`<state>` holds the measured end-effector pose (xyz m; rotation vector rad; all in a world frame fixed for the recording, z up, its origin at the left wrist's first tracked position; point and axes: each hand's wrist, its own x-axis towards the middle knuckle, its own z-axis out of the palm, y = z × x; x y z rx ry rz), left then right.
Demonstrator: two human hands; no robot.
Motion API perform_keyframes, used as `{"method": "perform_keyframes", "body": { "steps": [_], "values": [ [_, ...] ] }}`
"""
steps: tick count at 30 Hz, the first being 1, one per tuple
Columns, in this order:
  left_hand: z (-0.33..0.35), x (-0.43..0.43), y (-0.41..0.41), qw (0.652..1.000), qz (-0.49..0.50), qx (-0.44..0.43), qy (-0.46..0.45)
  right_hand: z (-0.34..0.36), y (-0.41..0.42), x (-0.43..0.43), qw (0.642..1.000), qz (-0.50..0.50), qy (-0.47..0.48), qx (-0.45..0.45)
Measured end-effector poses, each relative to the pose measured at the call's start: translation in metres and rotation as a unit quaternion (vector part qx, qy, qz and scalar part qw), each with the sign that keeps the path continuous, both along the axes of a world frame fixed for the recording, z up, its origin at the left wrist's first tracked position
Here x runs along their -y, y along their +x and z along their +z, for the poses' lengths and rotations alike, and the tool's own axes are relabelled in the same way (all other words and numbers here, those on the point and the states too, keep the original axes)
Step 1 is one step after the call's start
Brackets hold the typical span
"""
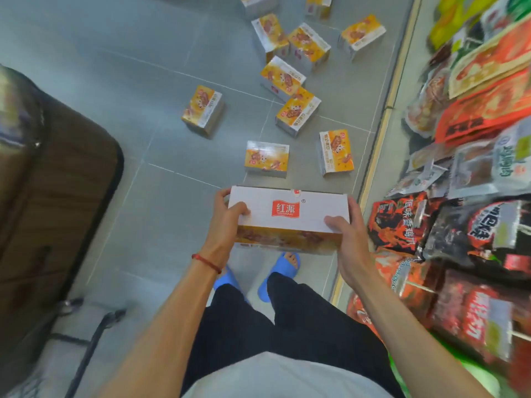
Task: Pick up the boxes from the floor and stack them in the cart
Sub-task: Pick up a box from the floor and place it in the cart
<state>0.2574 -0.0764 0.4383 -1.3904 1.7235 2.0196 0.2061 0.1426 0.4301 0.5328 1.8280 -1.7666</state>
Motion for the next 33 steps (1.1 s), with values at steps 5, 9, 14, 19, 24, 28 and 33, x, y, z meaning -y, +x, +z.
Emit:
{"method": "perform_keyframes", "body": {
  "steps": [5,9,14,19,24,28,33],
  "values": [
    [0.007,0.029,0.089,0.993,0.109,-0.025,-0.025,0.011,0.048,0.043,0.995,0.102,-0.014,-0.004],
    [0.012,0.055,0.178,0.982,0.174,-0.051,-0.051,0.016,0.102,0.086,0.983,0.18,-0.036,-0.017],
    [0.026,0.071,0.308,0.954,0.279,-0.065,-0.094,0.029,0.197,0.145,0.957,0.286,-0.037,-0.027],
    [0.037,0.086,0.453,0.914,0.381,-0.078,-0.12,0.044,0.311,0.199,0.921,0.384,-0.062,-0.029],
    [0.048,0.092,0.584,0.86,0.483,-0.062,-0.156,0.053,0.423,0.247,0.869,0.488,-0.078,-0.024],
    [0.059,0.09,0.661,0.811,0.563,-0.053,-0.152,0.059,0.489,0.283,0.823,0.56,-0.092,-0.012],
    [0.071,0.106,0.735,0.758,0.63,-0.036,-0.165,0.056,0.563,0.343,0.771,0.63,-0.096,-0.01]
  ]
}}
